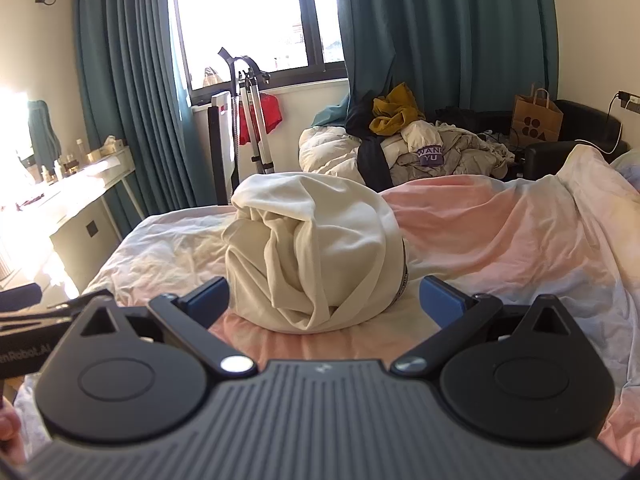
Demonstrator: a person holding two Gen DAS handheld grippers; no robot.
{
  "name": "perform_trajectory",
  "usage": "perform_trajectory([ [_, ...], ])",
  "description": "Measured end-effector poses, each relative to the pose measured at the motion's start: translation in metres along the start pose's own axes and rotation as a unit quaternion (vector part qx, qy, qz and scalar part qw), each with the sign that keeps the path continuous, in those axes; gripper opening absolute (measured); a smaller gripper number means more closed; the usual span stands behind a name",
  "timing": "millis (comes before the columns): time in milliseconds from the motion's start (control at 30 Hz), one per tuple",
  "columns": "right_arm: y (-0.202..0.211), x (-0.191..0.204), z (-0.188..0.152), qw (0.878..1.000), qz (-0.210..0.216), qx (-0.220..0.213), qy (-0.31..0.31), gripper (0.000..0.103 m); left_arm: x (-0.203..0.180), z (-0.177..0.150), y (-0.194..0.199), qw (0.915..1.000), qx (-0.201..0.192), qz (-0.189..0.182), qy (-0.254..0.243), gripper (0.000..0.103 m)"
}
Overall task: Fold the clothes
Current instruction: 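Approach the bunched cream garment on the bed with both grippers open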
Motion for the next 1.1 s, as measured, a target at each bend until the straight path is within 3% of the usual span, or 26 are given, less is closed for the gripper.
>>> perform_trajectory([
  [1100,-0.005,-0.001,-0.005,1.000,0.001,0.015,-0.005,0.103,-0.008,-0.002,0.009,0.9999,-0.009,-0.005,-0.010,0.103],
])
Point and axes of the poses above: each gripper's, at about its wrist camera, not at the fingertips, and y roughly against the way its jaws point, x to its left, z to its top, the point moved 1 cm from there along -y, roughly the way its jaws point, and after that the axes turned 2 degrees about -z, right-handed, at the moved point
